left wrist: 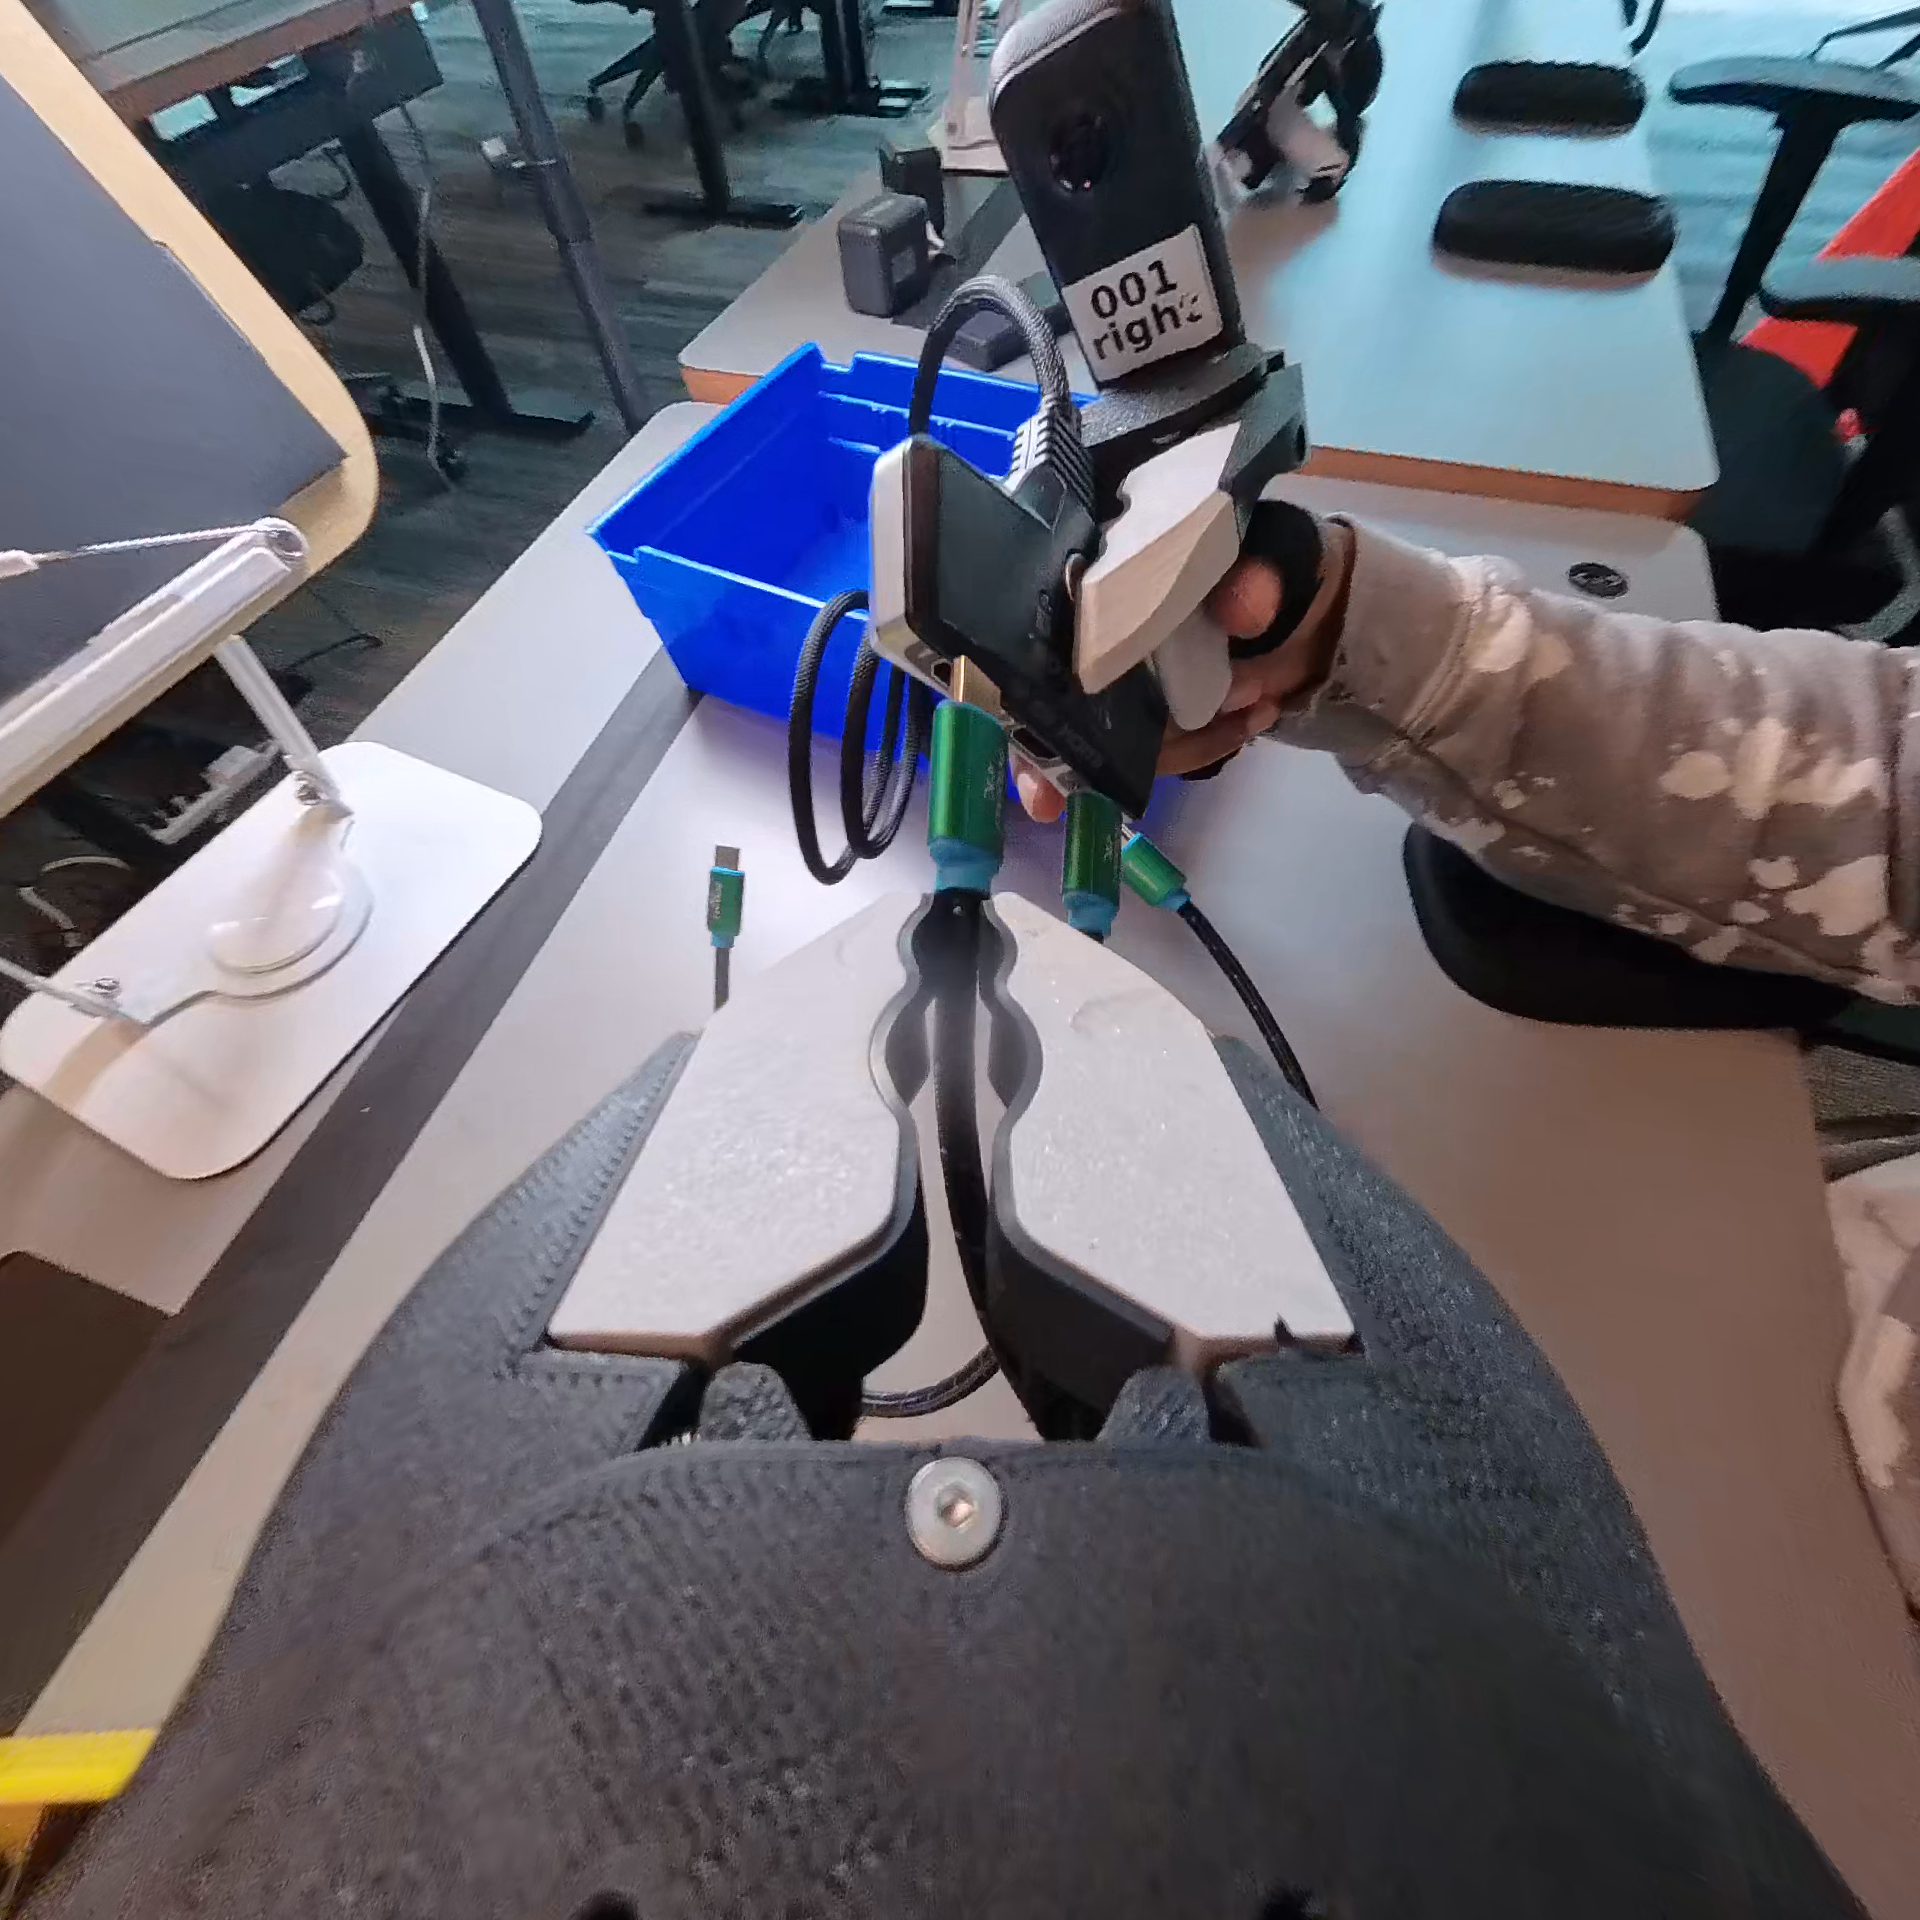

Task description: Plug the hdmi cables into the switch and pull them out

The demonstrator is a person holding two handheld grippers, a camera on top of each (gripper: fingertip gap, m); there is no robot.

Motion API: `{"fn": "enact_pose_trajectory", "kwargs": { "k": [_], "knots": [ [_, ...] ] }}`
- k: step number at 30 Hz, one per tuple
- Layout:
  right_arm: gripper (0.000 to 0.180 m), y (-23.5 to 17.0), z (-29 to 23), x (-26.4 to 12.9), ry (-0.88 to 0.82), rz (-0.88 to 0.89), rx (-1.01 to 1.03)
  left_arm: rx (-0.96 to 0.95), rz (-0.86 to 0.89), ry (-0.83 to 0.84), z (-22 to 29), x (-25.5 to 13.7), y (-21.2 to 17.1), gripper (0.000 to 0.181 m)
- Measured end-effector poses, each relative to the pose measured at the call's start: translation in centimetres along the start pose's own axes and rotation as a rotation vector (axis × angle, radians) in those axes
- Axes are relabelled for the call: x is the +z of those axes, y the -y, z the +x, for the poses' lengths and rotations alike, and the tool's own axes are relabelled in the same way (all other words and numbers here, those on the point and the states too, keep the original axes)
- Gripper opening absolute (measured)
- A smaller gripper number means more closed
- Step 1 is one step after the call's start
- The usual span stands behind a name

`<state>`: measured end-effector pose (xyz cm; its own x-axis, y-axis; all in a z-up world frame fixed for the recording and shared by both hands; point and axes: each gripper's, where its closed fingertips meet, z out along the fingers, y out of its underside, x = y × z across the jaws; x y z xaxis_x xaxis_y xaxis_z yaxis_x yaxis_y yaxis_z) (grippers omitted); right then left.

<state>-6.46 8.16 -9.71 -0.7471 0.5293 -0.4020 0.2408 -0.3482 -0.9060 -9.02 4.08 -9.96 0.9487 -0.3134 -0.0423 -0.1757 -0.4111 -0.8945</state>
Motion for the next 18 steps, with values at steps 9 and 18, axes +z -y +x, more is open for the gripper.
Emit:
{"fn": "enact_pose_trajectory", "kwargs": {
  "k": [9, 18],
  "knots": [
    [0.026, -0.8, -0.4, 0.3, 0.032, -0.038, 0.009, -0.006, -0.041, -0.042, 0.2, 0.2, -1.0, 0.007],
    [0.025, -1.8, -0.8, 0.2, 0.043, -0.114, -0.013, -0.052, -0.069, -0.124, 0.8, 0.4, -1.8, 0.007]
  ]
}}
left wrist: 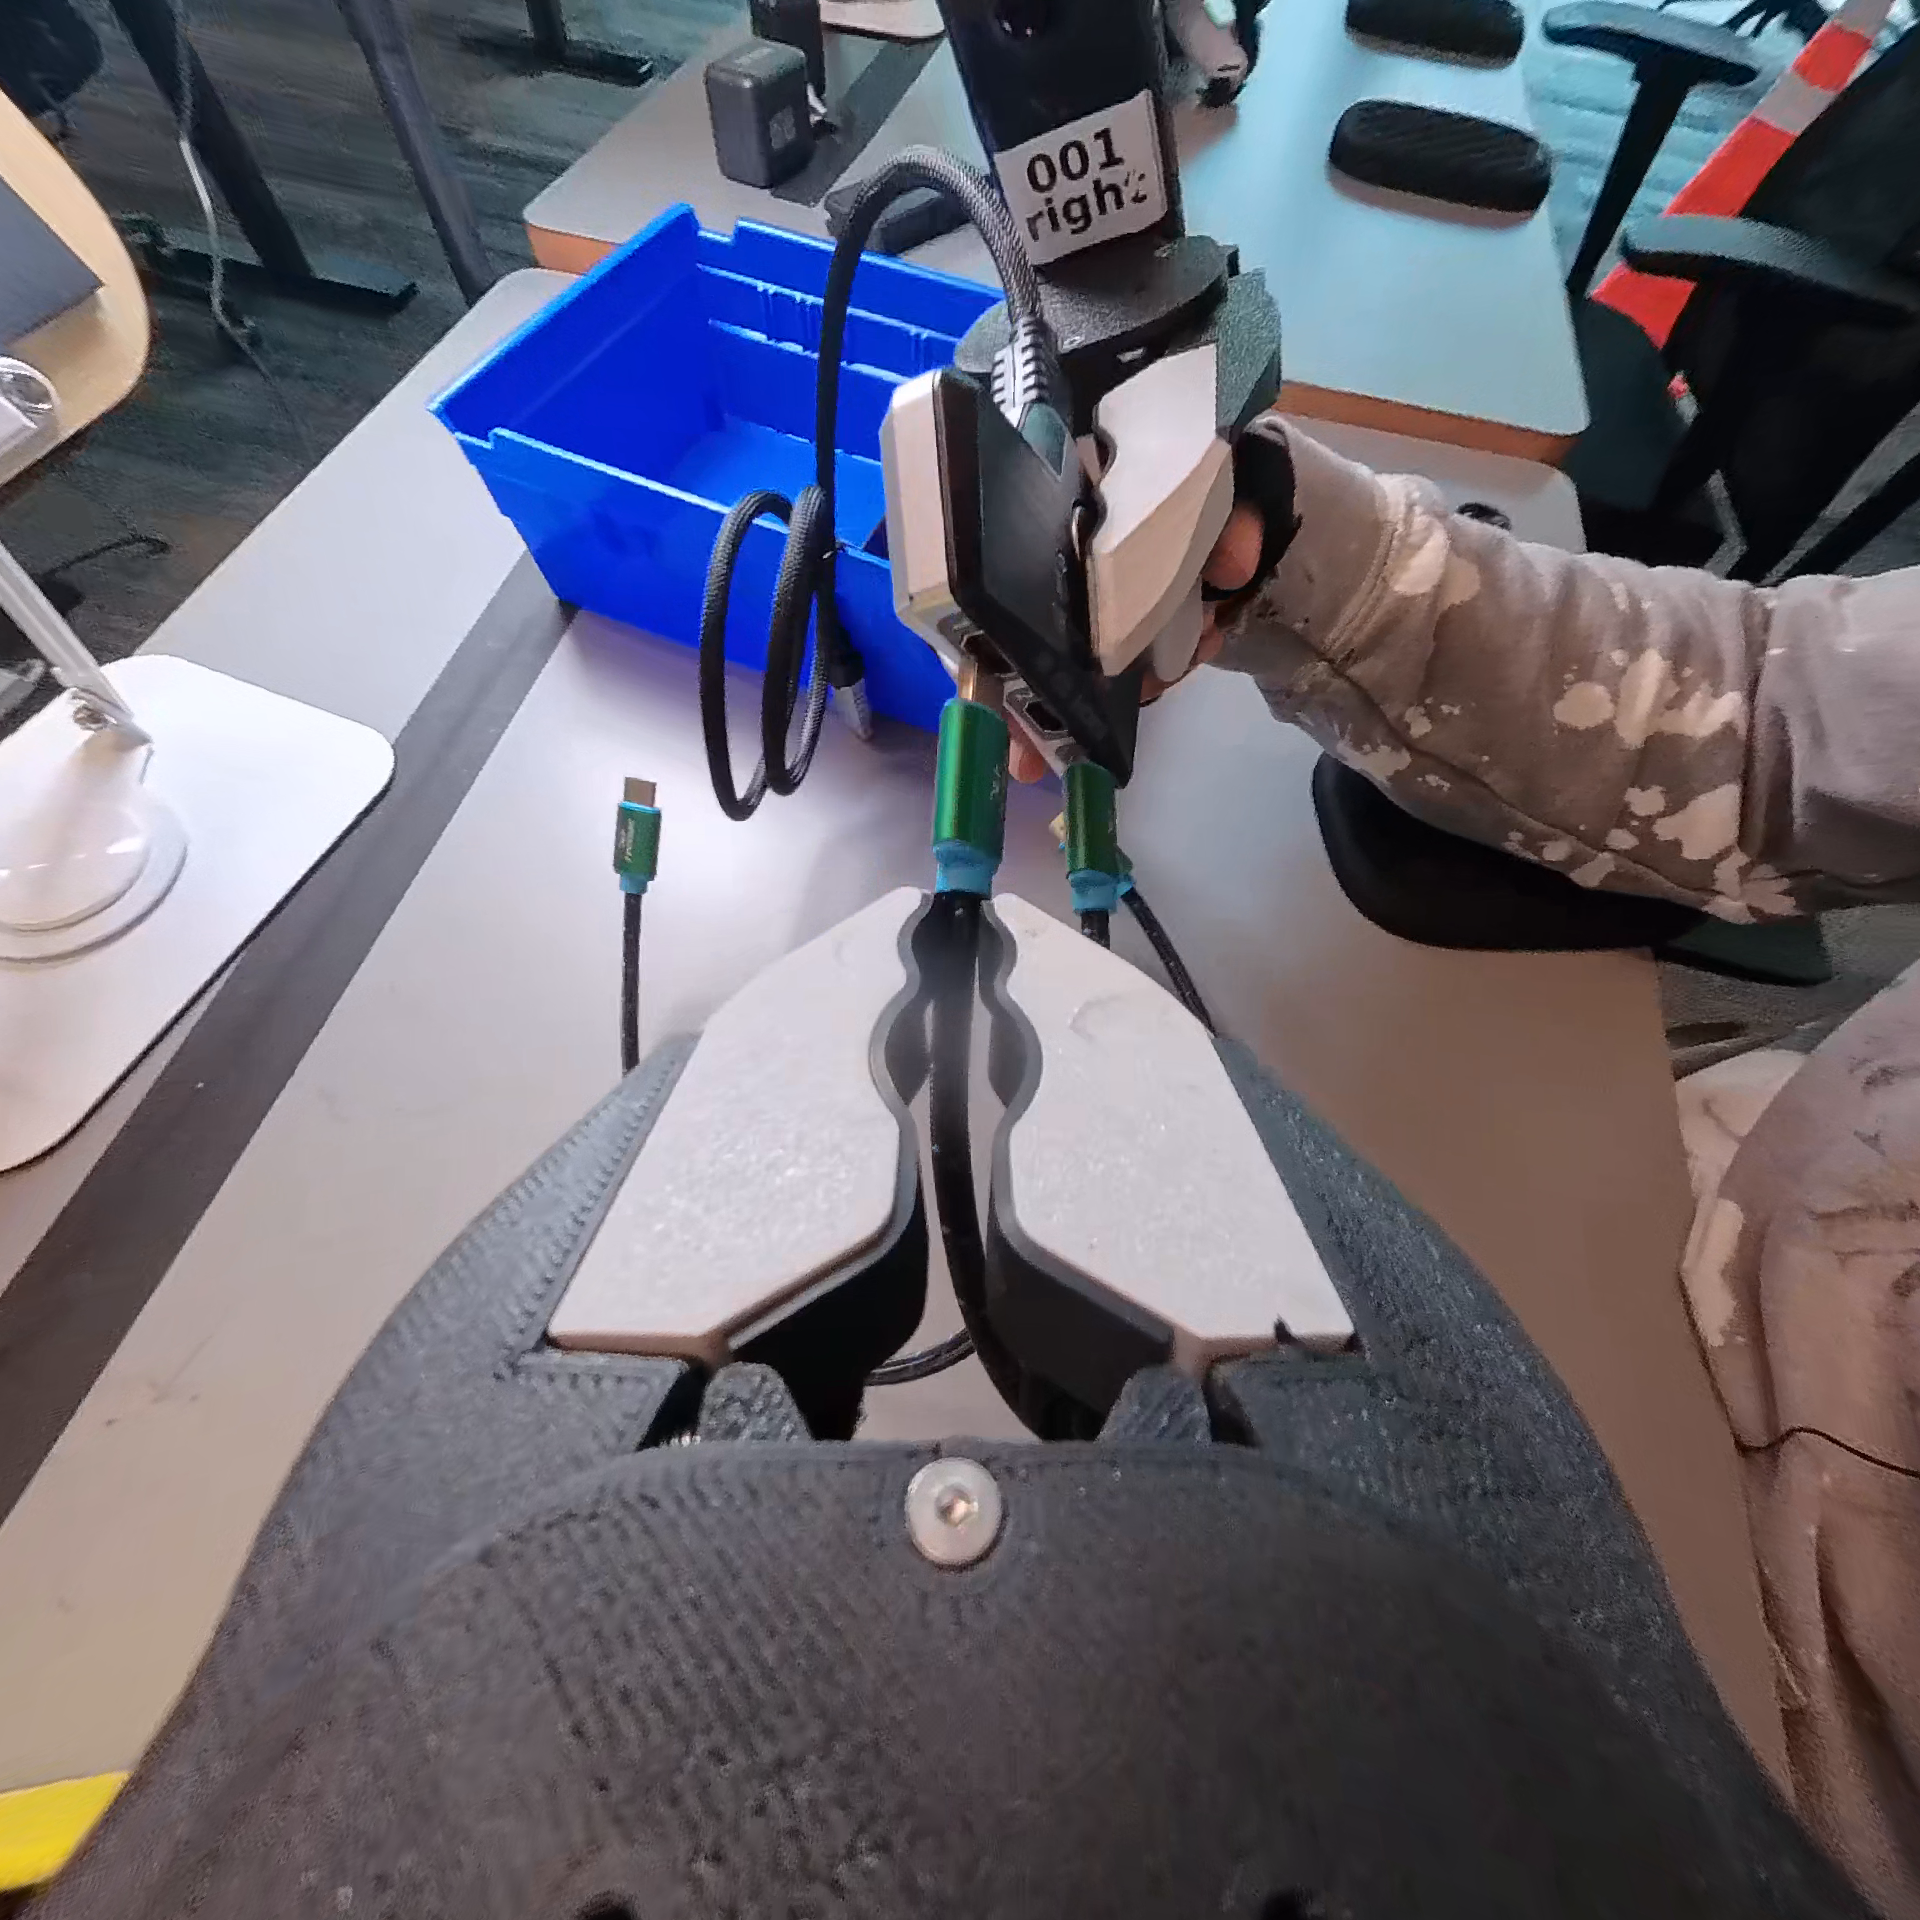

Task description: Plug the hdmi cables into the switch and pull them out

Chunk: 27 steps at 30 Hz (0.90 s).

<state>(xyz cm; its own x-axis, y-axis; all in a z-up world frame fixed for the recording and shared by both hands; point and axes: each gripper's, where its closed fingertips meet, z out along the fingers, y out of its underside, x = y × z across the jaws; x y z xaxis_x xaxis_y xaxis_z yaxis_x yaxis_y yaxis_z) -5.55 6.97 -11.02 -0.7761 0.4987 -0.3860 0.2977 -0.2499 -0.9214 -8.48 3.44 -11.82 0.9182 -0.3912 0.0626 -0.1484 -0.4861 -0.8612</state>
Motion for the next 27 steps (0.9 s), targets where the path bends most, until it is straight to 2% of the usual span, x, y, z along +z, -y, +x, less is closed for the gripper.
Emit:
{"fn": "enact_pose_trajectory", "kwargs": {
  "k": [8, 17, 24, 27],
  "knots": [
    [0.024, -0.4, -0.3, -0.3, -0.008, -0.043, -0.033, -0.073, 0.084, -0.146, 1.1, -0.6, 0.8, 0.007],
    [0.024, -0.3, -0.6, -0.2, 0.01, -0.03, -0.032, -0.061, 0.055, -0.11, 0.8, -0.2, 0.4, 0.007],
    [0.024, -1.2, -0.9, 0.0, 0.014, -0.096, -0.049, -0.032, -0.03, -0.136, 1.5, 0.1, -0.8, 0.007],
    [0.024, -1.2, -1.0, -0.1, 0.006, -0.111, -0.065, -0.06, -0.012, -0.144, 1.4, 0.0, -0.6, 0.007]
  ]
}}
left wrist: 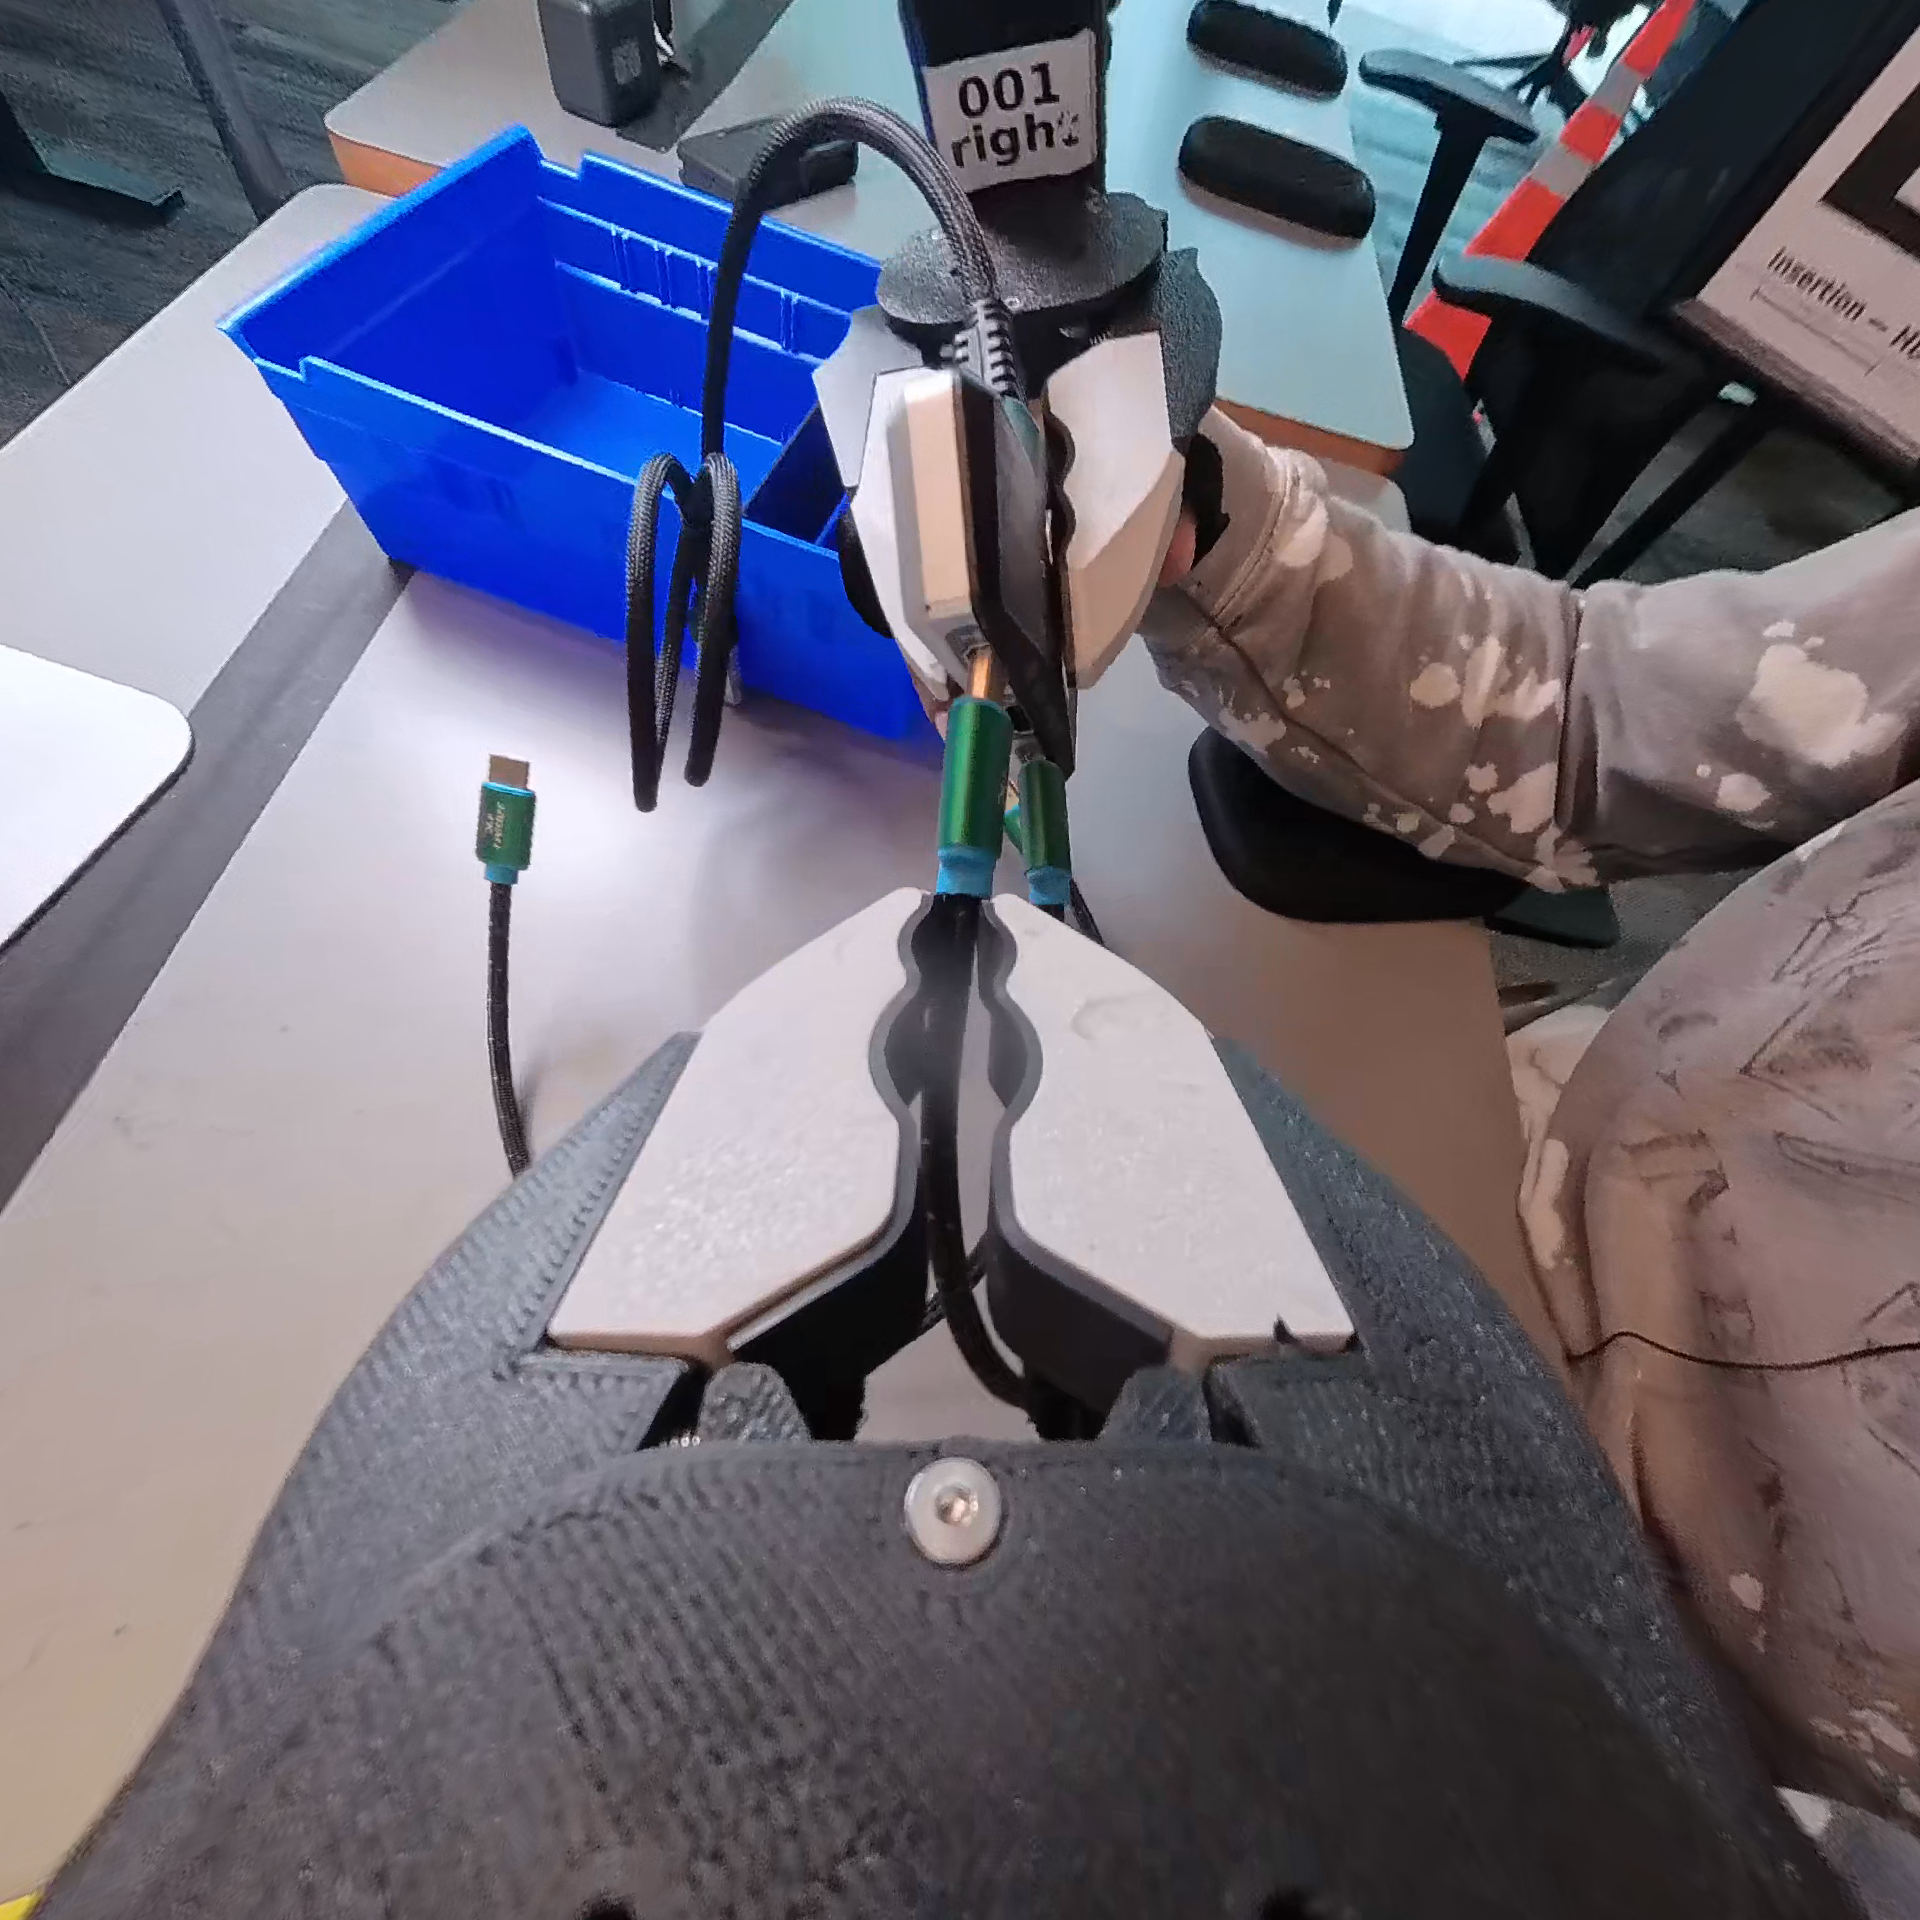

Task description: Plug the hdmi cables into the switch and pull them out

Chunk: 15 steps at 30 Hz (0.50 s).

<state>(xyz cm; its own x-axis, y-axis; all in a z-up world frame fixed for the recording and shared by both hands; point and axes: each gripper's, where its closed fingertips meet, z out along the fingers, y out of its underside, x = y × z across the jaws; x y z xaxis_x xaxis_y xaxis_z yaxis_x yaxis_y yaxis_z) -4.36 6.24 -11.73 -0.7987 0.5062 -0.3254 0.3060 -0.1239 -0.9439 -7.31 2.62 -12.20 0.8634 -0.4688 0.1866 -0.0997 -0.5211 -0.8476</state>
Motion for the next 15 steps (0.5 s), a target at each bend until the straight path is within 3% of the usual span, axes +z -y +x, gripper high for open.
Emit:
{"fn": "enact_pose_trajectory", "kwargs": {
  "k": [4, 11, 15],
  "knots": [
    [0.024, -0.4, -0.6, 0.0, -0.011, -0.05, -0.056, -0.068, 0.023, -0.121, 0.8, -0.1, -0.1, 0.008],
    [0.023, -0.8, -0.7, 0.1, -0.041, -0.104, -0.071, -0.139, 0.166, -0.222, 1.1, -0.8, 1.8, 0.007],
    [0.023, -1.0, -0.7, 0.6, -0.026, -0.107, -0.059, -0.12, 0.147, -0.232, 1.1, -0.9, 1.1, 0.007]
  ]
}}
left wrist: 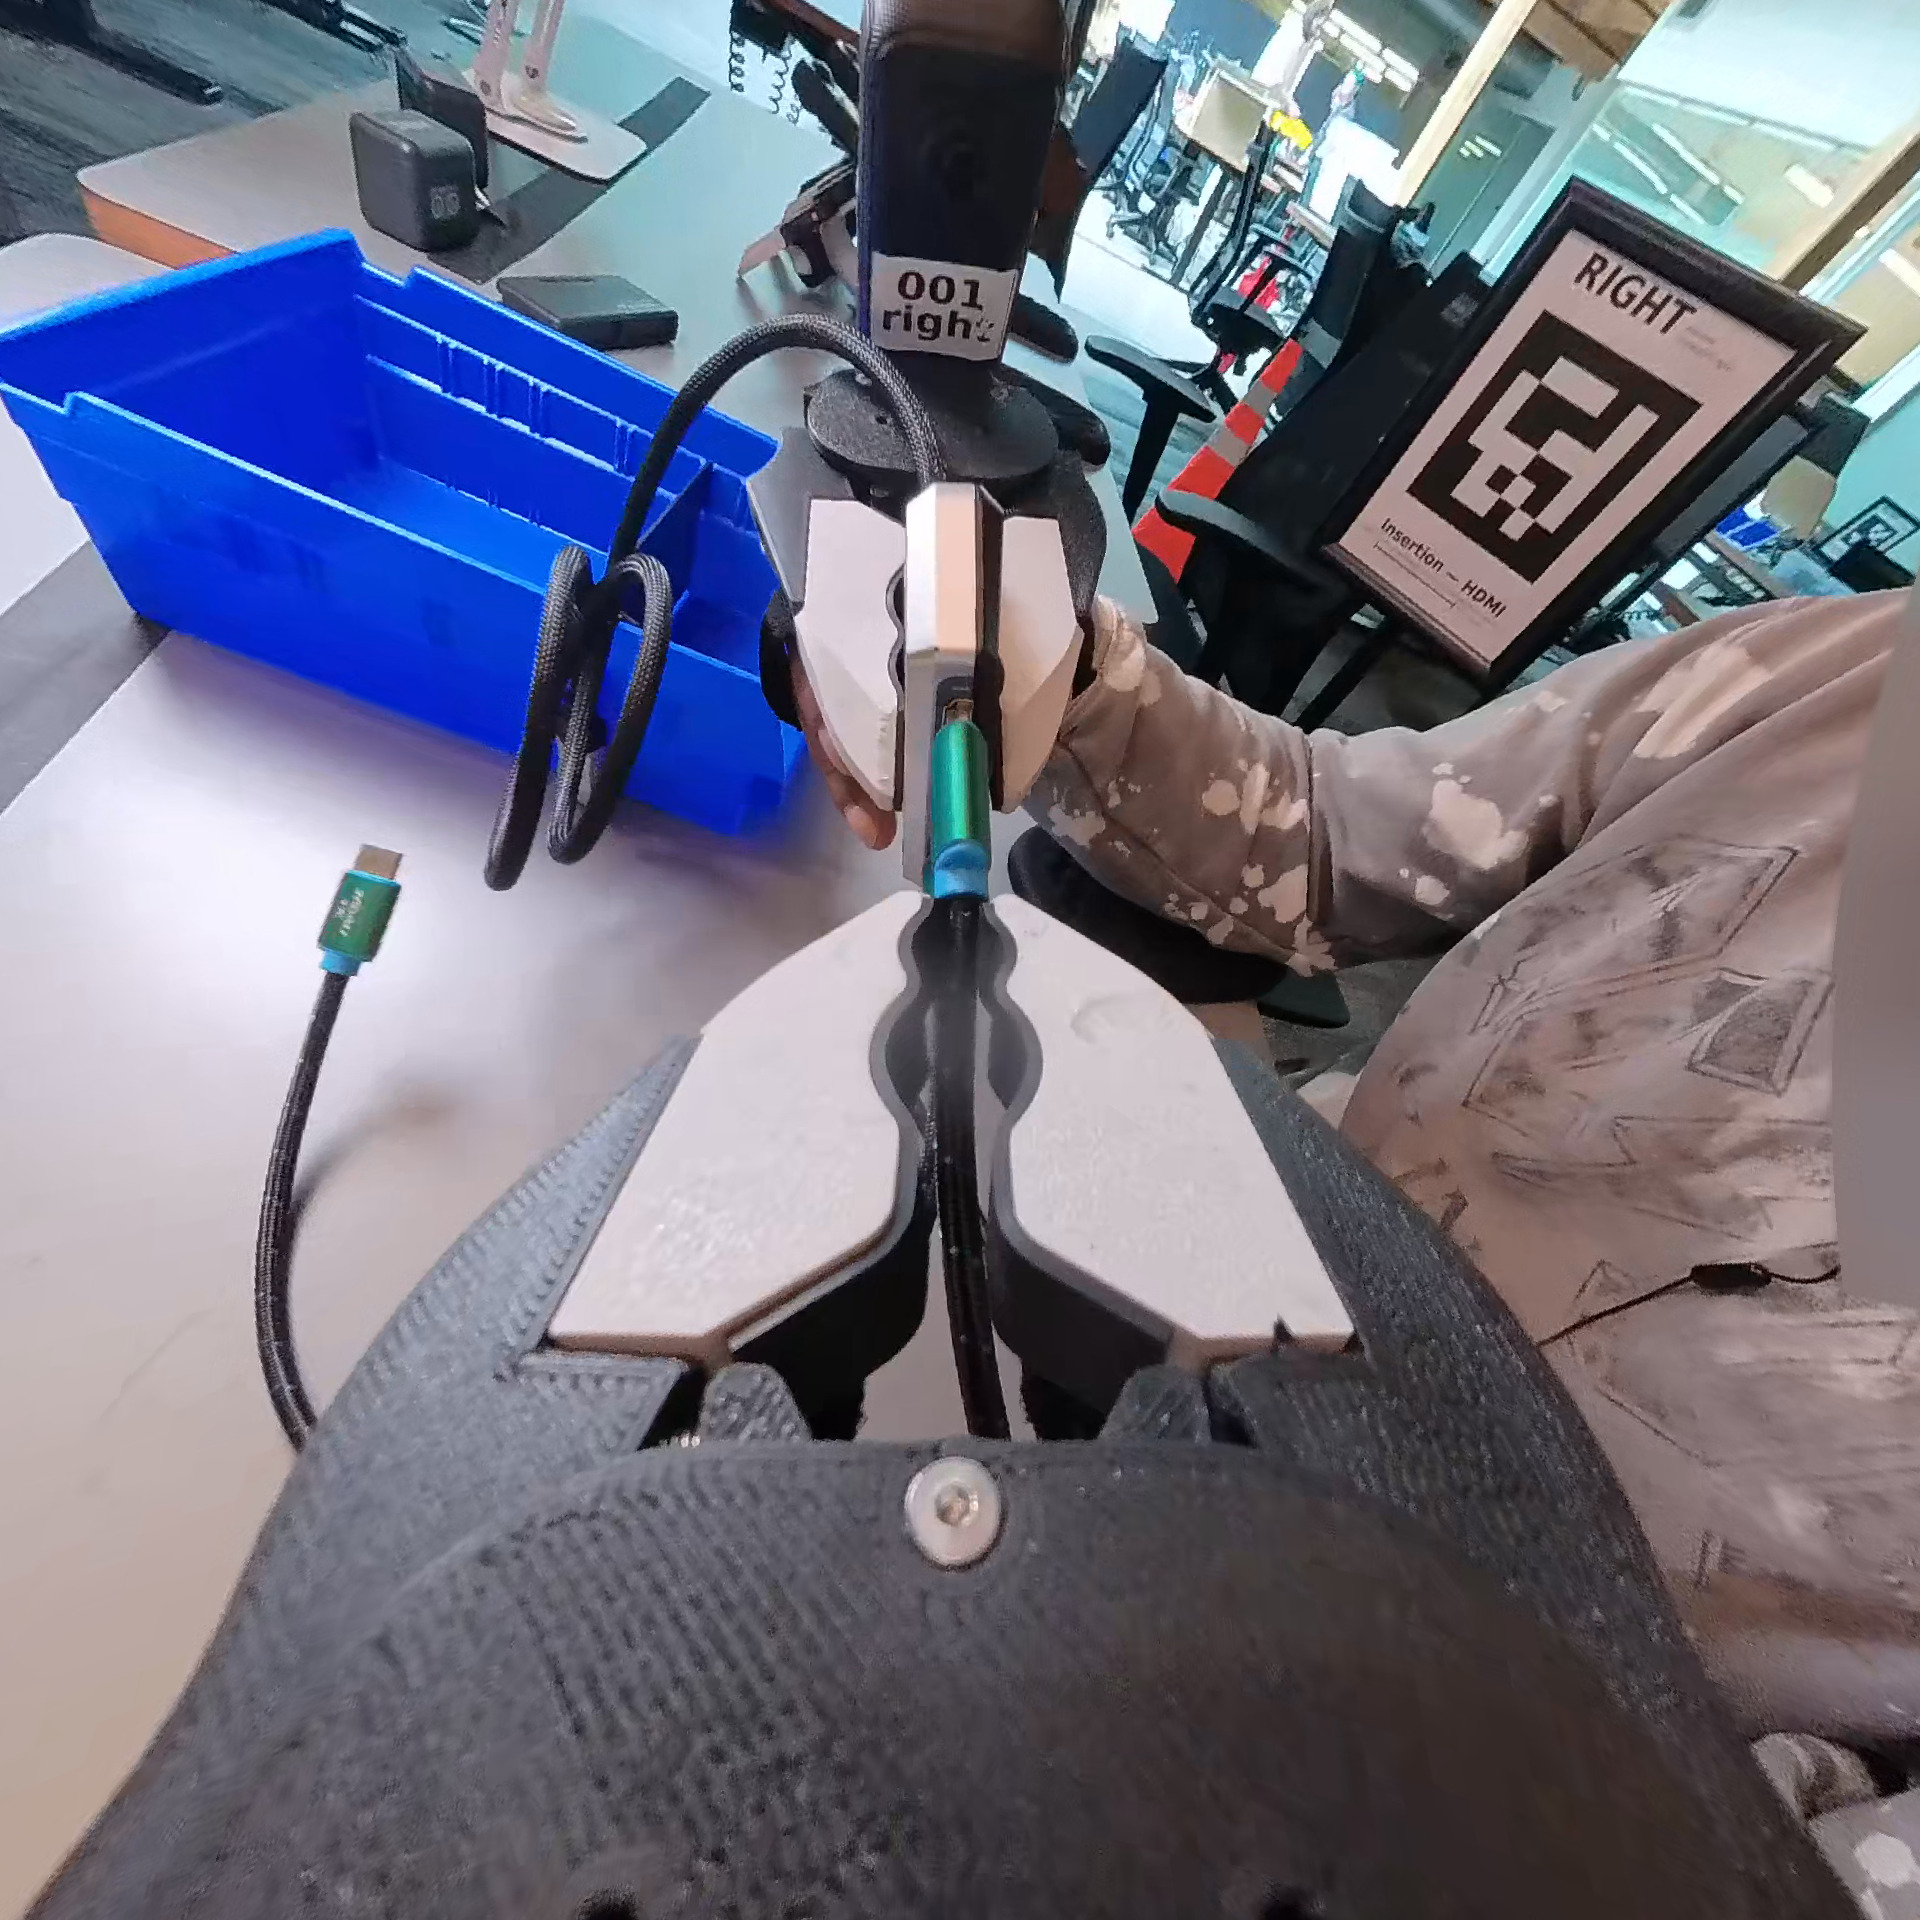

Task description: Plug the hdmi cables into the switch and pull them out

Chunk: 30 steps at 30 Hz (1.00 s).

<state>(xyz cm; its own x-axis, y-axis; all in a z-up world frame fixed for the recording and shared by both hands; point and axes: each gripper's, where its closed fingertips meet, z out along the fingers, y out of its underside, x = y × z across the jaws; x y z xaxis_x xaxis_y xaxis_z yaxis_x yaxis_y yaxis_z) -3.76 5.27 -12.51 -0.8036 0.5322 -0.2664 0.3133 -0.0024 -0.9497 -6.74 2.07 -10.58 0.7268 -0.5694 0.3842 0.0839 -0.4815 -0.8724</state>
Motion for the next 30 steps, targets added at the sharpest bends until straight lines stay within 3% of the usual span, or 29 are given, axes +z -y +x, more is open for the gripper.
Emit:
{"fn": "enact_pose_trajectory", "kwargs": {
  "k": [16, 27, 30],
  "knots": [
    [0.023, -1.1, 0.0, -1.2, 0.01, -0.04, 0.029, -0.062, 0.049, -0.1, -0.3, 1.6, -0.1, 0.007],
    [0.023, -0.9, 1.1, -1.3, -0.048, -0.028, 0.026, -0.029, 0.098, -0.035, -1.3, 1.8, 0.5, 0.007],
    [0.023, -1.0, 0.9, -0.6, -0.039, -0.053, 0.027, 0.037, 0.038, 0.027, -1.6, 1.1, -0.3, 0.009]
  ]
}}
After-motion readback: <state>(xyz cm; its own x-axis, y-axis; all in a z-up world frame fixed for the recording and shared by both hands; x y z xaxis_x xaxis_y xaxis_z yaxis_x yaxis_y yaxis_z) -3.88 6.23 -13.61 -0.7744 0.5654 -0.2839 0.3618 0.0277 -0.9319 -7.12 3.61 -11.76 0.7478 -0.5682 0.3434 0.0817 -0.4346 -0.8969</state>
